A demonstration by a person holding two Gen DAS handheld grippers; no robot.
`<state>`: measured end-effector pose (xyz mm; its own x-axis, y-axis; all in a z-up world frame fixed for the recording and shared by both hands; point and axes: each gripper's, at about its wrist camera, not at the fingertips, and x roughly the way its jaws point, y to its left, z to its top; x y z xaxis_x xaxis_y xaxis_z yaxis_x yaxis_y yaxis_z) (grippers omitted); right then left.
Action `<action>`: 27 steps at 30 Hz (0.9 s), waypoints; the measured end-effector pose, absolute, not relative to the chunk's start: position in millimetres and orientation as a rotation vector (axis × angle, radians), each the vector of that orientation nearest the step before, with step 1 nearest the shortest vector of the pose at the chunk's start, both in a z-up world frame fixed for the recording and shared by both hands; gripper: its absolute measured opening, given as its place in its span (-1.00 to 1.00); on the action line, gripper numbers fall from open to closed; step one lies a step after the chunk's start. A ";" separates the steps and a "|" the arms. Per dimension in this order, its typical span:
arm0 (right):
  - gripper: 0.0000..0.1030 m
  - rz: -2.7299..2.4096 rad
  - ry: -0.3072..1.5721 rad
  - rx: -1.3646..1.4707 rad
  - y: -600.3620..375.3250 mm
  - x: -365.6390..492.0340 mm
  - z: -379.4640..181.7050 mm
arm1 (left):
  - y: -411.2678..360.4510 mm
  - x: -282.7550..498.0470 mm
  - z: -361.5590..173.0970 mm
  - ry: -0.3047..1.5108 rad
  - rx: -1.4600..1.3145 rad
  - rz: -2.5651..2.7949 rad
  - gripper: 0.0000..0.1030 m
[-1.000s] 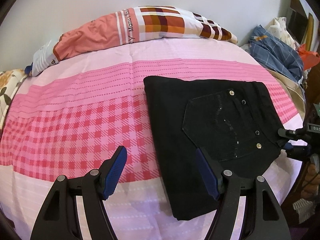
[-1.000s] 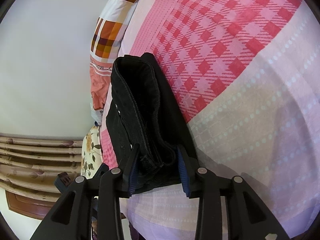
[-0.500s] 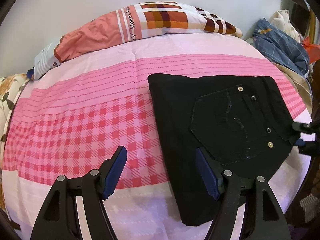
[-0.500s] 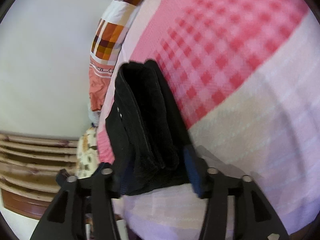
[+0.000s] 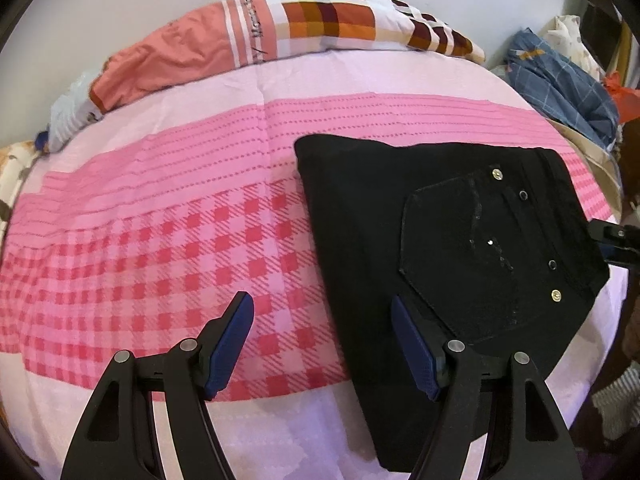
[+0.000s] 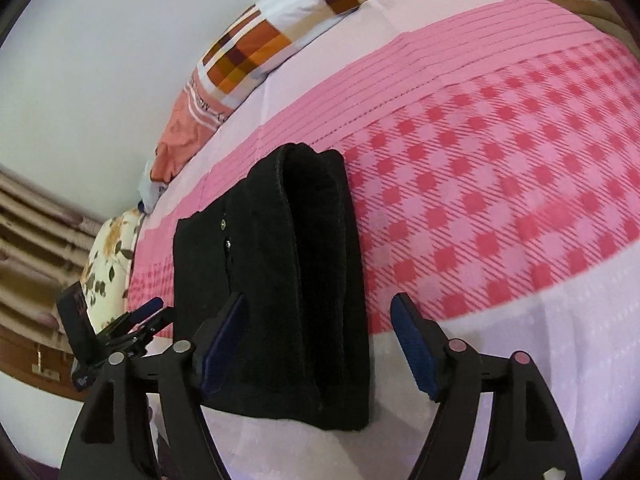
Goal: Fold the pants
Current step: 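Open the right tool and release the folded trousers, then grasp the black trouser edge with the left tool while the right tool grips the other edge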
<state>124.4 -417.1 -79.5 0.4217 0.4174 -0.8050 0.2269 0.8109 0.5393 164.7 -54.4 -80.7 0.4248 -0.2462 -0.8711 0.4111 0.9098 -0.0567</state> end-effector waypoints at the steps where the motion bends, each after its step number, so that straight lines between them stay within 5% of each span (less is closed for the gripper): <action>1: 0.40 0.129 1.163 0.635 -416.2 128.0 -82.2 | -52.9 166.2 -82.3 1.066 0.154 -0.426 0.39; 23: 0.68 0.449 1.199 0.856 -446.9 150.4 -108.0 | -27.8 206.9 -104.2 1.218 -0.085 -0.643 0.39; 27: 1.00 0.473 1.228 0.835 -437.5 155.7 -106.3 | -23.0 214.7 -105.9 1.251 -0.177 -0.712 0.39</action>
